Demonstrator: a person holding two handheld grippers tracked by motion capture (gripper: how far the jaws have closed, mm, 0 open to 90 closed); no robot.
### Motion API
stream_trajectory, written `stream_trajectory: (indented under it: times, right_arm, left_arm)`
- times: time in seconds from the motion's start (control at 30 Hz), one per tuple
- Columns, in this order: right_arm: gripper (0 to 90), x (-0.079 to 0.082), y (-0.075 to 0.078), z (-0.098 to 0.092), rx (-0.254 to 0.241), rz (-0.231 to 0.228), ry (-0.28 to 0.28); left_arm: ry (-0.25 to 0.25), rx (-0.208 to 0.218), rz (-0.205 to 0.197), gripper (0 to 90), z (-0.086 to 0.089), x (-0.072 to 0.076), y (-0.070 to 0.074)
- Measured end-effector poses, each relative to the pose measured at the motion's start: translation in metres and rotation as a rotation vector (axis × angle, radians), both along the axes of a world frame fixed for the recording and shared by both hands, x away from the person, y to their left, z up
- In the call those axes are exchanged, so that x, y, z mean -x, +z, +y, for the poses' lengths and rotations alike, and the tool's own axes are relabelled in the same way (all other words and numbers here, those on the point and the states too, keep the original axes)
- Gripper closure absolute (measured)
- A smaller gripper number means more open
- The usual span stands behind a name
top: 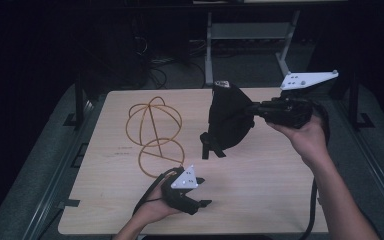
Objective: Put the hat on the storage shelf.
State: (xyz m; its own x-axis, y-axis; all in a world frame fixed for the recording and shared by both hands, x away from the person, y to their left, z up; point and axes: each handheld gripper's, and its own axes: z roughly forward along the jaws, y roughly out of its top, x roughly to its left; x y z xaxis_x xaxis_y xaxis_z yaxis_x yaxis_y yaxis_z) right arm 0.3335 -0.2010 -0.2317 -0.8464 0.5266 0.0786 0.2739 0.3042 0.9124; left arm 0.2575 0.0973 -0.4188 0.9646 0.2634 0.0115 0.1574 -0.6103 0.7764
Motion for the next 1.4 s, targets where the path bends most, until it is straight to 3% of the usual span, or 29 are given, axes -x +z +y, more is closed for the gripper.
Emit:
stream_trajectory:
  times: [0.2,0.67,1.4]
  right_arm:
    - [86.1,-0.005,0.009,0.015,0.012,-0.01,0.02]
    - [86.1,-0.015,0.028,0.049,0.032,-0.021,0.075]
    - [86.1,-0.041,0.048,0.117,0.087,-0.026,0.178]
  left_arm:
    - [0.009,0.007,0.022,32.5,0.001,0.0,0.0]
    - [-0.005,-0.011,0.016,32.5,0.002,-0.002,-0.002]
    - [0.004,0.005,0.016,32.5,0.003,-0.004,-0.003]
